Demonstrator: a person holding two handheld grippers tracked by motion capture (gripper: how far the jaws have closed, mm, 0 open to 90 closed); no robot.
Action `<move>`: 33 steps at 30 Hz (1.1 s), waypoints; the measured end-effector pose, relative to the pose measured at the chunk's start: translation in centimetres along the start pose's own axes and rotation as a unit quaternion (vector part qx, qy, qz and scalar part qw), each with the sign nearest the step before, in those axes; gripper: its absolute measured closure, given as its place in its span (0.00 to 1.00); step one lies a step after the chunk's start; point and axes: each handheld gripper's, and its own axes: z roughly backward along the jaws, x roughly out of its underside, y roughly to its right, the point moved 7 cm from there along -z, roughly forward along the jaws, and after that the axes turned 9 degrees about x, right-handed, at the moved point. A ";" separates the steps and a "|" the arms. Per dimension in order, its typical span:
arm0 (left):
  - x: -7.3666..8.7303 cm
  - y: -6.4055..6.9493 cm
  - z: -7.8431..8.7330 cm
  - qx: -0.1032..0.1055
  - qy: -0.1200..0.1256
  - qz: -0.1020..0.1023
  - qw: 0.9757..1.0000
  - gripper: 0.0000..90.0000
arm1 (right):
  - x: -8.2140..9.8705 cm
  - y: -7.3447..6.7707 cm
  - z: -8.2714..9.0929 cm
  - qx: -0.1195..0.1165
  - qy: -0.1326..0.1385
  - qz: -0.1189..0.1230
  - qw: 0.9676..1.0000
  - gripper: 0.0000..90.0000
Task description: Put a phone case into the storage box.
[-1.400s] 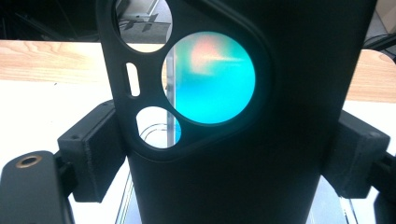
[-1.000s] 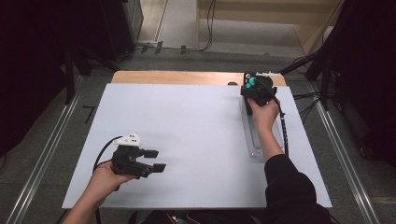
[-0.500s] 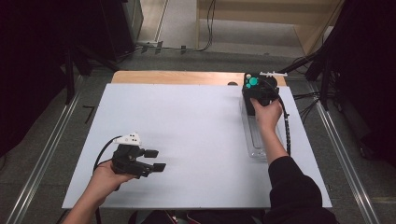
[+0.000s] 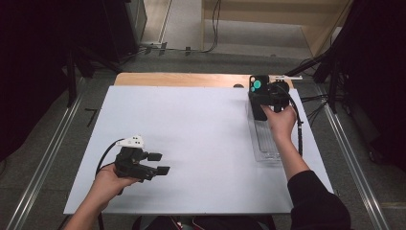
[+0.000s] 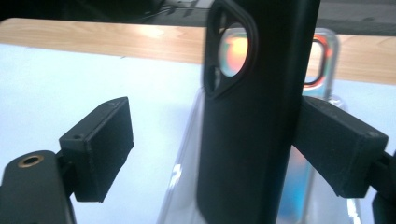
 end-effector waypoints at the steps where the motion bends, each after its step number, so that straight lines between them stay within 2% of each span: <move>1: 0.0 0.0 0.0 0.000 0.000 0.000 1.000 0.36 | 0.1 -0.2 0.3 -0.010 -0.003 0.002 1.000 0.13; 4: 0.0 -0.1 -0.1 0.000 -0.001 -0.001 1.000 0.36 | 0.3 -0.8 1.0 -0.036 -0.006 0.009 0.999 0.13; 13: -0.2 -0.4 -0.1 0.000 0.000 0.003 1.000 0.37 | 1.2 -2.3 2.3 -0.086 -0.014 0.028 0.996 0.14; 18: -0.3 -0.5 -0.1 -0.001 -0.001 0.002 1.000 0.36 | 2.1 -2.9 2.7 -0.090 -0.016 0.039 0.995 0.14; 23: -0.3 -0.5 -0.1 0.000 0.000 0.001 1.000 0.37 | 2.8 -3.3 3.7 -0.080 -0.017 0.053 0.995 0.14; 28: -0.2 -0.5 -0.1 -0.001 -0.002 0.000 1.000 0.36 | 3.2 -4.0 4.8 -0.094 -0.014 0.066 0.993 0.14; 33: -0.3 -0.5 -0.1 -0.002 -0.003 0.000 1.000 0.37 | 3.2 -4.1 4.1 -0.099 -0.011 0.068 0.993 0.16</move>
